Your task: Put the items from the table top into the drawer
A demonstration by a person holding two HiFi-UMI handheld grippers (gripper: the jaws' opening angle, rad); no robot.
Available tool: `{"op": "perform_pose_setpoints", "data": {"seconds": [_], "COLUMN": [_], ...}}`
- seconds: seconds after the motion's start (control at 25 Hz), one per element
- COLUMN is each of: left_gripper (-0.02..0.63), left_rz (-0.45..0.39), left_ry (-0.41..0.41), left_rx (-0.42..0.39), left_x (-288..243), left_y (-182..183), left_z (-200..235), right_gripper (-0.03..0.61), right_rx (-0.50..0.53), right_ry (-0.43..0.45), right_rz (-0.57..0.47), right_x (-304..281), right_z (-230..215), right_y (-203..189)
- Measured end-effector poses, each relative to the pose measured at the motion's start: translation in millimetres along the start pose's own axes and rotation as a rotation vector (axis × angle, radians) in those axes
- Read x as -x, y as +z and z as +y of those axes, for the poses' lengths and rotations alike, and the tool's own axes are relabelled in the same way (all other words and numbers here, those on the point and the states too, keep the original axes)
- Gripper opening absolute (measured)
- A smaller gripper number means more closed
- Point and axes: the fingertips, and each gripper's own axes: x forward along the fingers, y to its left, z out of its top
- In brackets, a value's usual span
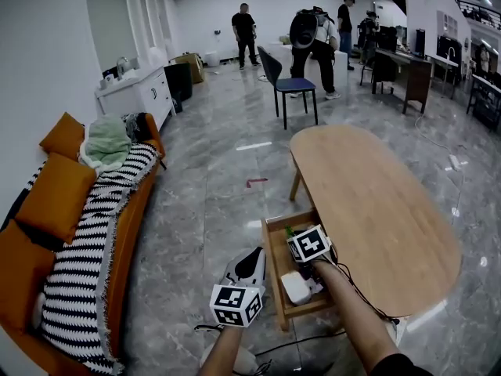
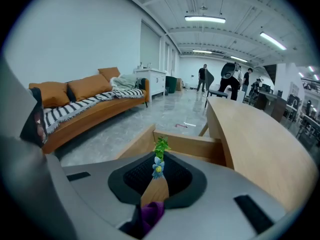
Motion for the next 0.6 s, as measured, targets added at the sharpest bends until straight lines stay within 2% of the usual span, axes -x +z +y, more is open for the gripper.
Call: {"op": "perform_pose_setpoints", "data": {"seconds": [0.32, 0.6], "left_gripper": [0.003, 0.003], "left_rz": [-0.009, -0.004], "left_ry": [0.015, 0.02], "left_rx": [0.03, 0.033], "left_x": [4.0, 8.0], "left_y": [-2.1, -5.5], "left_z": [6.2, 8.0], "right_gripper": [0.065, 0.172], "right_rx": [-0.032, -0.087], "right_ry": [0.031, 0.074], "right_rz": [0.002, -0.008], "right_x": [-3.9, -5.1], "right_z": [2.7, 7.0], "right_y": [-8.1, -9.6]}}
